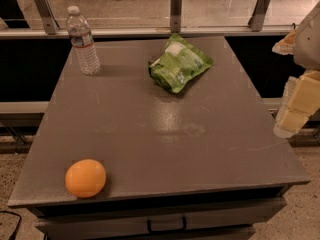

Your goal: Pick orange

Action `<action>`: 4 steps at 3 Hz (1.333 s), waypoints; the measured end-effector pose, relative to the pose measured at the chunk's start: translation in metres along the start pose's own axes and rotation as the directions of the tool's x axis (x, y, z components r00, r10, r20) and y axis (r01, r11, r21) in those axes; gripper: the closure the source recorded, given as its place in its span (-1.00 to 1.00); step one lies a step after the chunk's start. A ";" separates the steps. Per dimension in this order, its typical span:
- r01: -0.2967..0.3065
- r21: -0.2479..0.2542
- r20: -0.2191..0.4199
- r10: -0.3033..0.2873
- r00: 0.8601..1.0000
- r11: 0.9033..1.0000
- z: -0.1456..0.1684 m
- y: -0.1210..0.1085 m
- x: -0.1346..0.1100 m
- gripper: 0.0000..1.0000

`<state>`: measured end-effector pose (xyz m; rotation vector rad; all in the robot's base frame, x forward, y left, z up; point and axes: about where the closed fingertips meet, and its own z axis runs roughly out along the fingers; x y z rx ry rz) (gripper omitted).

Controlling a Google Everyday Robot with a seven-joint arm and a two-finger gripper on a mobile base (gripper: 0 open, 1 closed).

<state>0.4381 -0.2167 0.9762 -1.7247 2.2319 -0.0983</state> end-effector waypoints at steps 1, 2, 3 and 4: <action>0.000 0.000 0.000 0.000 1.000 1.000 0.000 0.000 0.000 -1.00; 0.036 0.001 0.033 -0.036 0.999 0.999 0.002 0.000 -0.016 -1.00; 0.095 -0.014 0.084 -0.094 0.992 0.995 0.008 0.005 -0.042 -1.00; 0.153 -0.051 0.141 -0.145 0.979 0.987 0.021 0.015 -0.071 -1.00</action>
Offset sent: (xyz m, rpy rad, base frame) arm 0.0091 0.0397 -0.0015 0.0530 -0.0146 0.1117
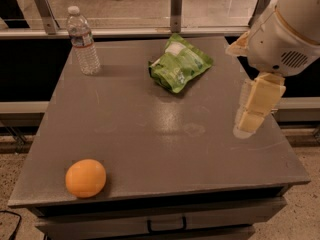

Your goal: Pick orange

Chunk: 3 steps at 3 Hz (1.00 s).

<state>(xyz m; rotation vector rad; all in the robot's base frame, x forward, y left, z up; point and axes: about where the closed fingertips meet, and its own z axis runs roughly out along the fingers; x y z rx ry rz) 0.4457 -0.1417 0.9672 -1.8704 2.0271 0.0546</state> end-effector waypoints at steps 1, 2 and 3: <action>0.058 -0.049 0.052 -0.055 0.997 0.997 0.021 0.012 -0.032 -1.00; 0.134 -0.095 0.141 -0.120 0.983 0.986 0.052 0.035 -0.082 -1.00; 0.175 -0.110 0.199 -0.150 0.968 0.978 0.072 0.048 -0.112 -1.00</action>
Offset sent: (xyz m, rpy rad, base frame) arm -0.0244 0.1323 -0.0471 0.1474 0.0765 0.2489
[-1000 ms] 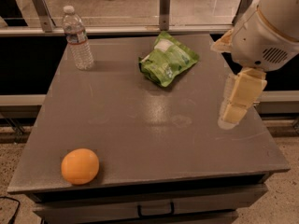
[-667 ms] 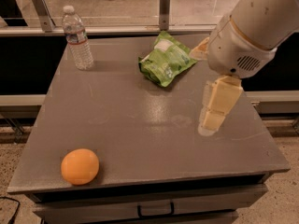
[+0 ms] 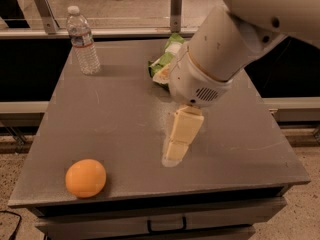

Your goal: Pick orange

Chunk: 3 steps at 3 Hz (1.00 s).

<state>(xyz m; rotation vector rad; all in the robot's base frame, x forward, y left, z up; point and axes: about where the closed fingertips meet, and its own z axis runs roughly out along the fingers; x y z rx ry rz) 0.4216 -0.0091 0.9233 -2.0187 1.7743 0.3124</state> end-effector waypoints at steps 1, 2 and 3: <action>0.068 -0.047 0.062 -0.065 0.996 0.997 0.042 0.014 -0.039 -1.00; 0.121 -0.081 0.089 -0.114 0.989 0.989 0.069 0.028 -0.060 -1.00; 0.178 -0.136 0.124 -0.162 0.979 0.975 0.102 0.048 -0.084 -1.00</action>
Offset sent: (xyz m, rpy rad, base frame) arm -0.0448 0.1161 -0.0610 0.0736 0.0499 0.2323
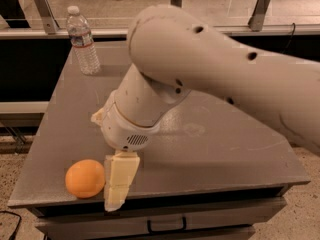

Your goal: Pick orange

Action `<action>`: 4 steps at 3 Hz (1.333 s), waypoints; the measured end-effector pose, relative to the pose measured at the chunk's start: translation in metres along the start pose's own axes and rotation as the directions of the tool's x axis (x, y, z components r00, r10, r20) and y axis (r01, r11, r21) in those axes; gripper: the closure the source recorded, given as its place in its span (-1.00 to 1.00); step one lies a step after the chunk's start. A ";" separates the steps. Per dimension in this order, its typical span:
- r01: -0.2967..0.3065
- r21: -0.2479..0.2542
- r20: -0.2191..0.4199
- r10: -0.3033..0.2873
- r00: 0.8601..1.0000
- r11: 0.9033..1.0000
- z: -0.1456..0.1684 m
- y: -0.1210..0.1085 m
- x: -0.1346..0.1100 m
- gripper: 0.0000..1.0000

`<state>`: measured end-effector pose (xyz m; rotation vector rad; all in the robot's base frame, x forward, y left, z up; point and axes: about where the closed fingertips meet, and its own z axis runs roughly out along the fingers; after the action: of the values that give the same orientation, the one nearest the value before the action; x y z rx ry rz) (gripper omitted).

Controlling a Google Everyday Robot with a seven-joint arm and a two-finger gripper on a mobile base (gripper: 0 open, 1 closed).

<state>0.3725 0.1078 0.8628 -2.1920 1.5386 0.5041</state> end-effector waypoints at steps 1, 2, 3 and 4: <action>0.036 -0.038 0.023 -0.035 0.999 0.999 0.021 0.009 -0.016 -1.00; 0.059 -0.063 0.036 -0.057 0.998 0.996 0.032 0.014 -0.025 -0.94; 0.069 -0.075 0.039 -0.066 0.997 0.995 0.037 0.015 -0.029 -0.50; 0.069 -0.084 0.046 -0.065 0.997 0.994 0.039 0.017 -0.029 -0.03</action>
Offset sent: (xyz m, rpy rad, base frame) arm -0.0277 0.0407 -0.0221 0.0225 0.0484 0.1061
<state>0.3449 0.1466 0.8425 -2.2735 1.4411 0.6021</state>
